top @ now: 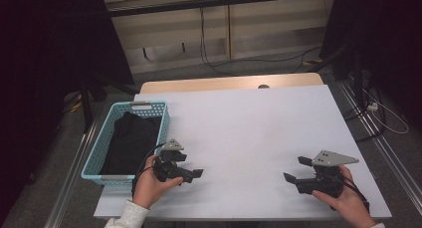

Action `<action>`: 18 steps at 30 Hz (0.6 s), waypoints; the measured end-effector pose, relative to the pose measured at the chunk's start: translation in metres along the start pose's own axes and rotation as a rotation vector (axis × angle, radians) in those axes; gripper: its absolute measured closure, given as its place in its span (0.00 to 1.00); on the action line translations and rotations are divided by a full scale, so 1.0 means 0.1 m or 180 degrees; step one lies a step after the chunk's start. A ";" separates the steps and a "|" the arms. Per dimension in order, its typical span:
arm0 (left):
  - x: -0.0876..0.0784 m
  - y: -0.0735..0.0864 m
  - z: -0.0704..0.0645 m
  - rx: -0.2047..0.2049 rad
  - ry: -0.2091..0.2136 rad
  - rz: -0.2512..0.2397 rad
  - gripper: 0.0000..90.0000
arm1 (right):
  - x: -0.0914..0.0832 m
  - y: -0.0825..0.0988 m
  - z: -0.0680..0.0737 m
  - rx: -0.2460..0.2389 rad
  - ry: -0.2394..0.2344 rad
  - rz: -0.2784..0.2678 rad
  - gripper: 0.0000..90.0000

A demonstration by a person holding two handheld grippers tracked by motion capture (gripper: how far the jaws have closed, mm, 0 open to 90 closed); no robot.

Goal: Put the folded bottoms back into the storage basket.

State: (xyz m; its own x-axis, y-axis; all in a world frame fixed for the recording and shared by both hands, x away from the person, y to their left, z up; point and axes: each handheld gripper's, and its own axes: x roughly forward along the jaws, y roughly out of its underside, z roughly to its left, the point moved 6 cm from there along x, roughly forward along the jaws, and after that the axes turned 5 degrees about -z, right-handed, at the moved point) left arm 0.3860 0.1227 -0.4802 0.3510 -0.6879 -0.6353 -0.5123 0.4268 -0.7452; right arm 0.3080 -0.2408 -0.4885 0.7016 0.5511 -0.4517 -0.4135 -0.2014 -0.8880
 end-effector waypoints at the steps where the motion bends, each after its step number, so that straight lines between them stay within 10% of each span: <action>1: 0.00 0.00 0.00 0.0003 -0.0005 -0.0001 0.11 | 0.00 0.00 0.00 -0.0003 -0.0001 0.0006 0.23; 18: 0.00 -0.01 -0.02 0.0029 0.0019 -0.0011 0.11 | -0.01 0.03 -0.02 -0.0018 0.0032 0.0027 0.23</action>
State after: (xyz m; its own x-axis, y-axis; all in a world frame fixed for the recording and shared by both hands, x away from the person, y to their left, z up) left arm 0.3851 0.1211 -0.4786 0.3480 -0.6928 -0.6316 -0.5040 0.4298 -0.7492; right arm 0.3072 -0.2436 -0.4912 0.7039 0.5413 -0.4600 -0.4162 -0.2105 -0.8846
